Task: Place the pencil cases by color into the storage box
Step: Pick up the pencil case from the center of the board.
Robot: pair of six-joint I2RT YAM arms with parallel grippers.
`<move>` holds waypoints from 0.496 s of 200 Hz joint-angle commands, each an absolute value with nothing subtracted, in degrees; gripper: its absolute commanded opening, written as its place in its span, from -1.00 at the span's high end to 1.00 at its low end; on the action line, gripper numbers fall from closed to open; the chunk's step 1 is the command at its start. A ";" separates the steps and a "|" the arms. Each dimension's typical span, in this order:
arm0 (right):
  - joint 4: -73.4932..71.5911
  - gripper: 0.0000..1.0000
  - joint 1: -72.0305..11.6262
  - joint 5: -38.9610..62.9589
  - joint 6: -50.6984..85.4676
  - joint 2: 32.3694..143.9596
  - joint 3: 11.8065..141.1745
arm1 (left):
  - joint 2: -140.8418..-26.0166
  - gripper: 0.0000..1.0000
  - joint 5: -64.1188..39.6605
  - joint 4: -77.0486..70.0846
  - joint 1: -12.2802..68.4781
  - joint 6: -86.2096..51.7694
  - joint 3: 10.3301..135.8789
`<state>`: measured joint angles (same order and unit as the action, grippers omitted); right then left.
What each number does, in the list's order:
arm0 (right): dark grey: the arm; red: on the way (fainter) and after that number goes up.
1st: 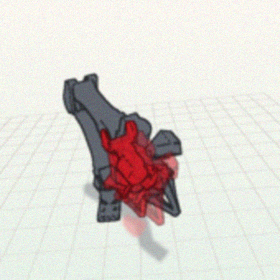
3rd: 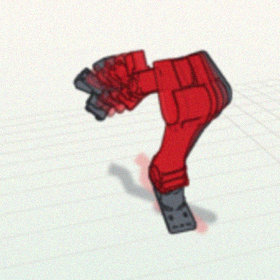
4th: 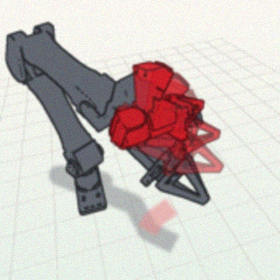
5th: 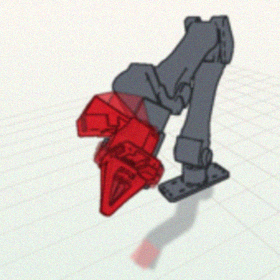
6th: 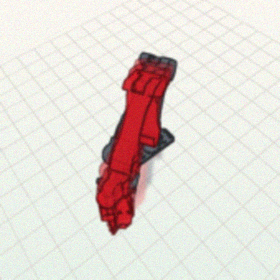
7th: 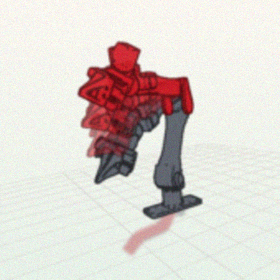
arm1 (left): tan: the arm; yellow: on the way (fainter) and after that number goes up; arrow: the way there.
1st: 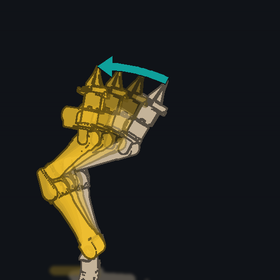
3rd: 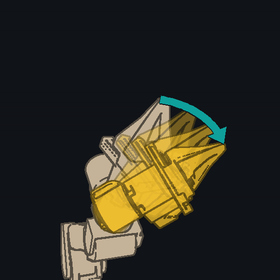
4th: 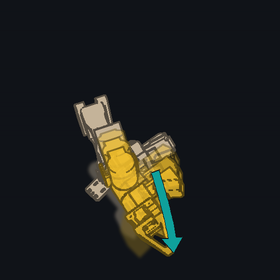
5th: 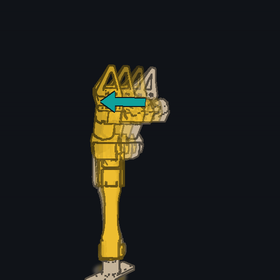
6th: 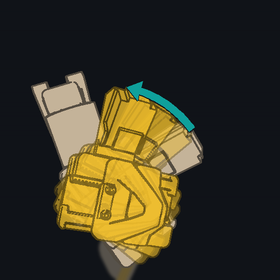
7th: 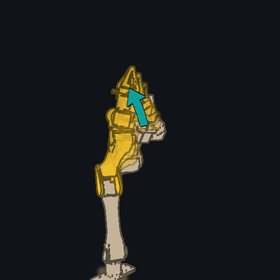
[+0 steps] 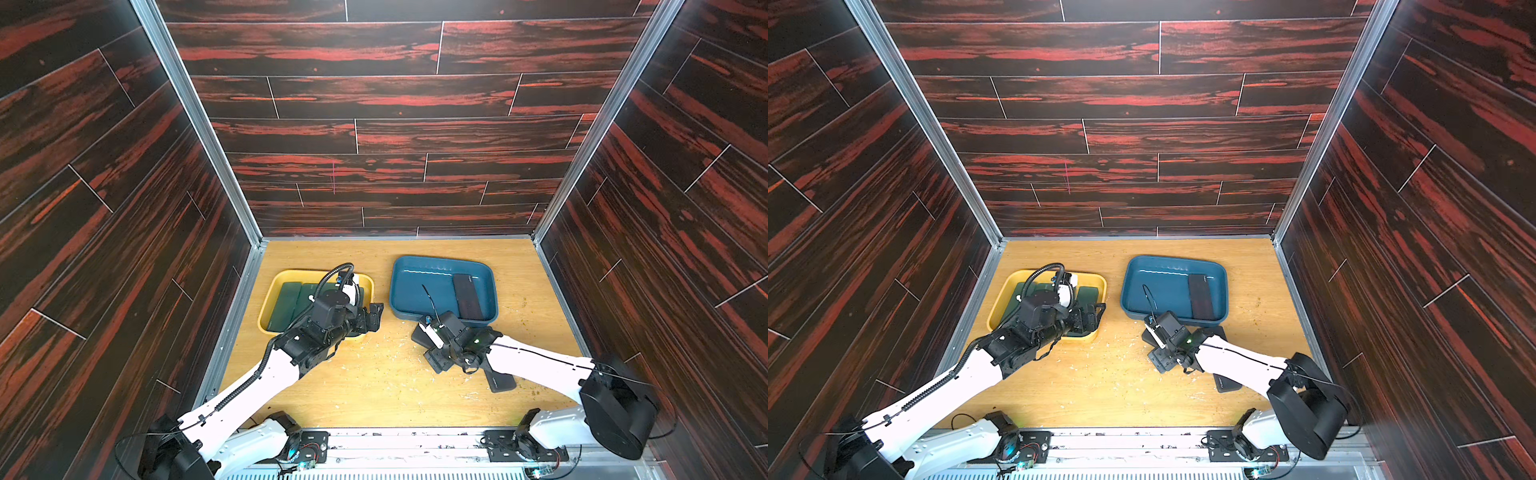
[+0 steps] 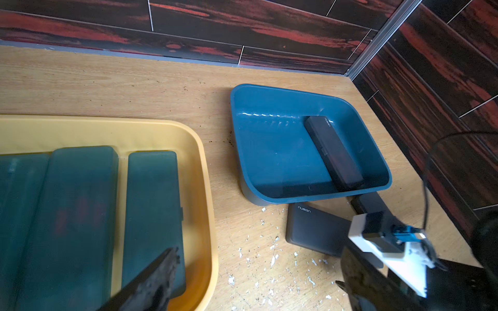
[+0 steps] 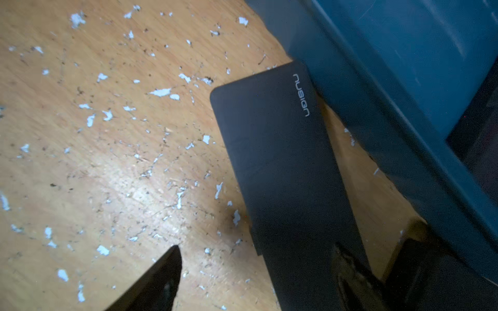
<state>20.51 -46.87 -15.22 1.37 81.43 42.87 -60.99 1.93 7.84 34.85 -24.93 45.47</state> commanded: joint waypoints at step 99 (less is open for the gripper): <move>18.95 -0.76 -41.46 -14.90 -0.86 87.38 45.44 | -60.77 -0.91 -2.78 5.41 34.98 -29.80 47.15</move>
<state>19.29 -42.09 -14.35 -0.12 85.36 44.18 -61.01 -1.78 4.69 34.85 -29.61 45.32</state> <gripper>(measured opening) 0.880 0.954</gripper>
